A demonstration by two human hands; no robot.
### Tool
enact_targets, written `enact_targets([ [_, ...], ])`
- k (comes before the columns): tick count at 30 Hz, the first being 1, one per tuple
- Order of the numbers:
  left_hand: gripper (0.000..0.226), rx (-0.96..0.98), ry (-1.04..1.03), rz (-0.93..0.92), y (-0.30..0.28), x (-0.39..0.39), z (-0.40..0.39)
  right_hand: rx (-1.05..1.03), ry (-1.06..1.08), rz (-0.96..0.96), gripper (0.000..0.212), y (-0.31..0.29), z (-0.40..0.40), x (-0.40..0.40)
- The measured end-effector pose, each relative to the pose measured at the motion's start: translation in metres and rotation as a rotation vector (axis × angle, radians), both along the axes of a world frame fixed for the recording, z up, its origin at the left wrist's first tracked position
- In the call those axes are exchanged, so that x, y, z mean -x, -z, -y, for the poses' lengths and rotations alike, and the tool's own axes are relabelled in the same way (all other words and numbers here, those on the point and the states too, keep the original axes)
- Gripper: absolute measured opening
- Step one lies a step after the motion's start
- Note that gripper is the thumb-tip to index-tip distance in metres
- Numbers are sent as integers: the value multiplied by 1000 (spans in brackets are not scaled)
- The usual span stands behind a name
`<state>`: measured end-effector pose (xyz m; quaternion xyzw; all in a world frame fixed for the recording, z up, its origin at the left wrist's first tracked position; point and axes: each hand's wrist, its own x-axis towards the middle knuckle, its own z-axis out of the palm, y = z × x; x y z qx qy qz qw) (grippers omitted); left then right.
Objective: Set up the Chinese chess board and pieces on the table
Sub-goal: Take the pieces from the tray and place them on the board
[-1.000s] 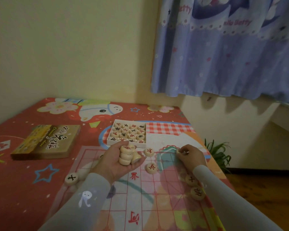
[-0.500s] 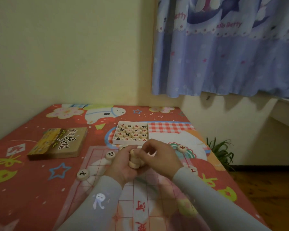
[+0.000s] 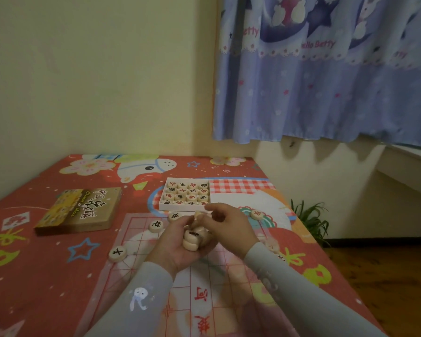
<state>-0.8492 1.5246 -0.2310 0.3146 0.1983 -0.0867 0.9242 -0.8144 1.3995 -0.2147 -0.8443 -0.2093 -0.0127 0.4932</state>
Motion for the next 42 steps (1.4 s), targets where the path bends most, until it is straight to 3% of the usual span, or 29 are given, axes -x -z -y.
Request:
enact_targets([
  [7,24,93,-29,-73,10,-8,-7,156,255,76,23,12,72,-37],
  [12,20,98,-26,-65,8,-7,-4,353,422,0,37,34,120,-55],
  [15,21,92,-21,-67,8,-8,-1,384,431,-40,42,46,124,-61],
  [23,26,88,-43,-94,10,-9,-3,617,428,-81,24,58,107,-72],
  [28,28,88,-52,-108,11,-10,-4,683,439,-84,35,61,108,-79],
  [30,30,91,-53,-107,9,-10,-3,588,446,-27,43,57,106,-77],
  [36,30,88,-25,-90,9,-11,5,207,80,282,21,19,61,-32],
  [42,28,-59,14,-77,8,-7,5,317,-301,347,19,7,19,7],
])
